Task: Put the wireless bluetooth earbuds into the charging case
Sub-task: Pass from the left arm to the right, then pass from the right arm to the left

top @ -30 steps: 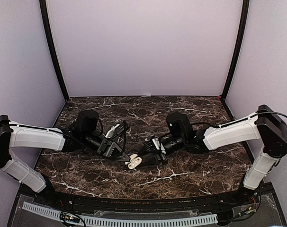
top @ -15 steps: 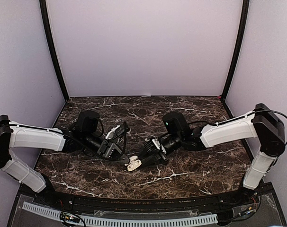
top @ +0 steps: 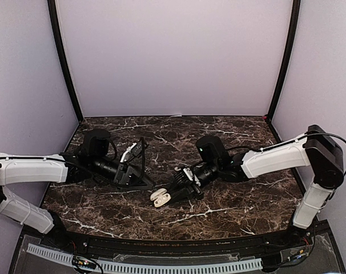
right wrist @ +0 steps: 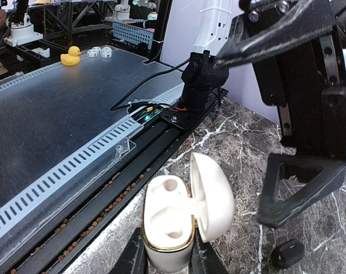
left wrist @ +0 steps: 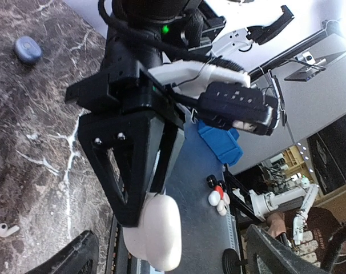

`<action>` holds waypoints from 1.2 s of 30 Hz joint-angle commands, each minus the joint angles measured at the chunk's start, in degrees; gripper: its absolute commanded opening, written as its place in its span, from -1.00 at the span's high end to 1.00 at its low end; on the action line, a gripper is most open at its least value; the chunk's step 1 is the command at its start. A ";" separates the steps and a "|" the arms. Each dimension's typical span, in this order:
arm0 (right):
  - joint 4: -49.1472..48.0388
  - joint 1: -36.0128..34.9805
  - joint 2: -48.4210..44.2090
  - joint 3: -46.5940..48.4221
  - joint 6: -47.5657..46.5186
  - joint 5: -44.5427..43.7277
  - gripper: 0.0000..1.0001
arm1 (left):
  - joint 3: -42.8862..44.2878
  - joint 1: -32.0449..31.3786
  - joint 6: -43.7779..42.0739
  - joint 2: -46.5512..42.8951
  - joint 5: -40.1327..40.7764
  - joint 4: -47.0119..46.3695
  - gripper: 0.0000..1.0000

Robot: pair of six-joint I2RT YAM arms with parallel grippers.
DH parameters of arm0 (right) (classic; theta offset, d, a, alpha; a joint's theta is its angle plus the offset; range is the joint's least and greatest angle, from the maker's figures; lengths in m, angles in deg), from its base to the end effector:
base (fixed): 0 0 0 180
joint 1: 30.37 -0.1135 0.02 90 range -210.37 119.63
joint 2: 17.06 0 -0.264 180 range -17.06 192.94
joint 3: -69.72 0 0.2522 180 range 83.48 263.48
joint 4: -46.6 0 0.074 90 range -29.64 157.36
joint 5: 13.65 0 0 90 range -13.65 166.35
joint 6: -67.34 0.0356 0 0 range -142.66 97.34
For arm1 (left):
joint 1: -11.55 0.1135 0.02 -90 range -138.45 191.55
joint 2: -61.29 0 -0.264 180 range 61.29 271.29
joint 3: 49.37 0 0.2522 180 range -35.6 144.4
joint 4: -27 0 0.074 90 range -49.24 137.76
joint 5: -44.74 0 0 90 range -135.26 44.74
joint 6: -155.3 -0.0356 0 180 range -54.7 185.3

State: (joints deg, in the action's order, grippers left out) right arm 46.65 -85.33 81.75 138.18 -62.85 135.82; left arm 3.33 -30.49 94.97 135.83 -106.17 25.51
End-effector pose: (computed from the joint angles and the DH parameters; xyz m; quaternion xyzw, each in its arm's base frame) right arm 0.1801 0.3103 0.2004 -0.7225 0.3264 0.4823 0.3726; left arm 0.1792 -0.2035 0.2424 0.3640 0.6723 -0.6256 0.1553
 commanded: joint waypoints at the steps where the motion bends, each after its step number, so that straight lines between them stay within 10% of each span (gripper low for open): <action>1: -5.10 0.62 -1.55 -2.47 4.18 -2.73 0.67 | -1.94 0.73 -5.26 -8.10 10.38 3.30 -0.84; 21: -35.78 -2.56 -11.79 -14.34 36.12 -26.62 0.66 | -27.11 -1.43 -11.72 -17.60 27.27 -42.85 -0.65; 36: -41.97 -8.95 -11.44 -15.71 37.64 -35.79 0.66 | -29.87 -4.90 -25.43 -15.27 25.40 -47.53 -0.65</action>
State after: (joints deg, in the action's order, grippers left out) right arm 10.08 -93.02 70.80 123.57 -25.78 103.18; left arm -24.77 -35.06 73.84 120.68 -78.69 -18.38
